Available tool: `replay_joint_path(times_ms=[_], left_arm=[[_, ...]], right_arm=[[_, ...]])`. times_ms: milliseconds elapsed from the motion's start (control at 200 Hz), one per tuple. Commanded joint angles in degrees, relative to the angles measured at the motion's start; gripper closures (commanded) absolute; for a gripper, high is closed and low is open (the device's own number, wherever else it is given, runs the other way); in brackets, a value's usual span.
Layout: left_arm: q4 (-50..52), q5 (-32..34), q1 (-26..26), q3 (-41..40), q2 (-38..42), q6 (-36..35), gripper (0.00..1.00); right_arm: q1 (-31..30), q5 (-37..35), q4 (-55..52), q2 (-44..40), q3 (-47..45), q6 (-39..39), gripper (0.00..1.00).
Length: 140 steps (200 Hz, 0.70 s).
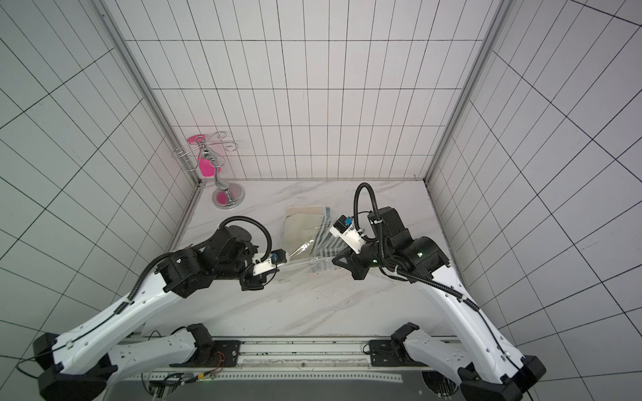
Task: Place the folded towel into the vacuum bag
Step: Close the vacuum bag at the center of the board.
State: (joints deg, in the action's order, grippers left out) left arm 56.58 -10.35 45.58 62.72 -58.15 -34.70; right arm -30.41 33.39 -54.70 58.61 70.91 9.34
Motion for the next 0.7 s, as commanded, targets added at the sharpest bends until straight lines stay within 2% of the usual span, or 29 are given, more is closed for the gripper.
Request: replay_joint_path(times_ms=[0, 225, 550, 695], left_arm=[[28.7, 16.5, -3.5, -5.3, 1.8, 0.2, 0.94], [28.7, 17.2, -5.2, -8.3, 6.0, -0.9, 0.95], [27.9, 18.2, -6.2, -6.2, 2.4, -0.9, 0.95], [28.1, 18.8, -6.6, -5.3, 1.1, -0.7, 0.95]], right_arm=[[2.6, -11.5, -0.8, -3.2, 4.8, 0.1, 1.0], [3.5, -15.3, -2.0, -2.5, 7.5, -1.6, 1.0], [5.4, -22.8, -5.2, -1.3, 9.7, -2.0, 1.0], [8.2, -21.6, -4.0, -1.3, 8.5, -2.6, 1.0]])
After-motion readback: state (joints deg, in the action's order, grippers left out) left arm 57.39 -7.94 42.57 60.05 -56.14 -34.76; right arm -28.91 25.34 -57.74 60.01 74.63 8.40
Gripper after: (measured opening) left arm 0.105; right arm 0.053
